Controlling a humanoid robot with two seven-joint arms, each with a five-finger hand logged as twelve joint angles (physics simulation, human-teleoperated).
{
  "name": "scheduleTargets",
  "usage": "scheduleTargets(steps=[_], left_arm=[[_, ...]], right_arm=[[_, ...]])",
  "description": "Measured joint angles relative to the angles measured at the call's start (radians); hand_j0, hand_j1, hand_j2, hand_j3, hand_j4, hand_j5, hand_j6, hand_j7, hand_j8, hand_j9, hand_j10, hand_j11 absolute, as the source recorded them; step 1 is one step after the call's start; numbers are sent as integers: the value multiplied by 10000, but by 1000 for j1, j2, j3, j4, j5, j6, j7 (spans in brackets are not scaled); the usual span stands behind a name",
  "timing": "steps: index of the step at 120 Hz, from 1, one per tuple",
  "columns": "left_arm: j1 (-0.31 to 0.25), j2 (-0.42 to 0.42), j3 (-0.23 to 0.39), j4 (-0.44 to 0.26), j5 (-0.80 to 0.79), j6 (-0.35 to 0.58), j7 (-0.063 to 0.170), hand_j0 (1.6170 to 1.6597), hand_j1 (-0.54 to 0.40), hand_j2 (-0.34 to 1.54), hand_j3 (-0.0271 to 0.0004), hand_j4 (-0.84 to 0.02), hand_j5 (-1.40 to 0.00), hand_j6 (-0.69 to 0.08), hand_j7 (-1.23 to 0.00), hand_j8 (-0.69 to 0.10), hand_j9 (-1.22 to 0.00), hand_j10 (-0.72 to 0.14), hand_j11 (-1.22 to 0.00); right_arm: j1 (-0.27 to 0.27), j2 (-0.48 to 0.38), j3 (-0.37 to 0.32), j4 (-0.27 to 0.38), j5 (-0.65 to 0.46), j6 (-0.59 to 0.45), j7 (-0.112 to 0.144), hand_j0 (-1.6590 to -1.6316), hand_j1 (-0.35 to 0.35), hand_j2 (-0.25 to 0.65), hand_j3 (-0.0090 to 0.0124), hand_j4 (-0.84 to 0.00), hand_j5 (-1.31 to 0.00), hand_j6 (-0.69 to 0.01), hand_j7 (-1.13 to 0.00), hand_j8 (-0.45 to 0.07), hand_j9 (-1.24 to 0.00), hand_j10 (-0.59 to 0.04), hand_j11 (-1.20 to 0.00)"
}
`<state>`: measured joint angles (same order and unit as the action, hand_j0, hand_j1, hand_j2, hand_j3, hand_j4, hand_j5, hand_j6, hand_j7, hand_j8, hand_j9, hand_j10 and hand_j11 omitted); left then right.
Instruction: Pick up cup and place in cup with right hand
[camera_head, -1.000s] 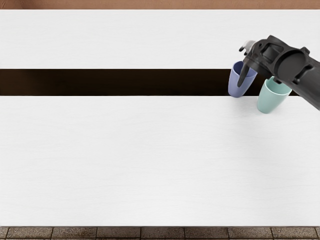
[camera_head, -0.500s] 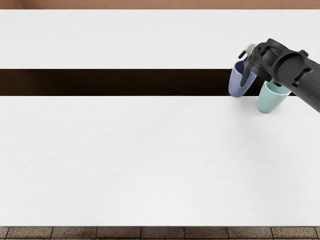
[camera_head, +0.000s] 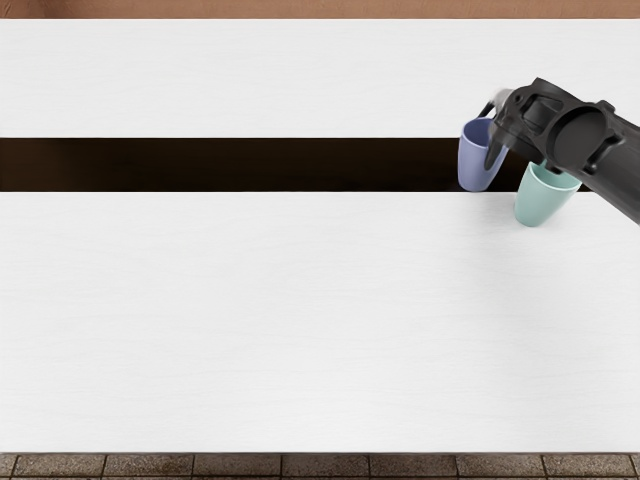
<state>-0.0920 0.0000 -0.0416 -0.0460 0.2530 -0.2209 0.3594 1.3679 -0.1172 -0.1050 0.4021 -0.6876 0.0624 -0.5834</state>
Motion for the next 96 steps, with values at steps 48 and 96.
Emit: scheduleTargets(steps=[48,96], left_arm=[[0,0,0,0,0,0,0,16580,3354,27,-2,-120,-152,-123,-152,-124,-151,-123,-152],[0,0,0,0,0,0,0,16581,3356,25,-1,-120,-149,-123,-148,-123,-148,-121,-148]], right_arm=[[12,-8,15,0,39,74,2,-16532,1383,-37,4,-3980,-4840,-2348,-6000,-3332,-5451,-5064,-5504],[43,-49,23,1,161,174,10,-16535,1579,-745,9,-2898,-6569,-1618,-6531,-1863,-6563,-4130,-6607]])
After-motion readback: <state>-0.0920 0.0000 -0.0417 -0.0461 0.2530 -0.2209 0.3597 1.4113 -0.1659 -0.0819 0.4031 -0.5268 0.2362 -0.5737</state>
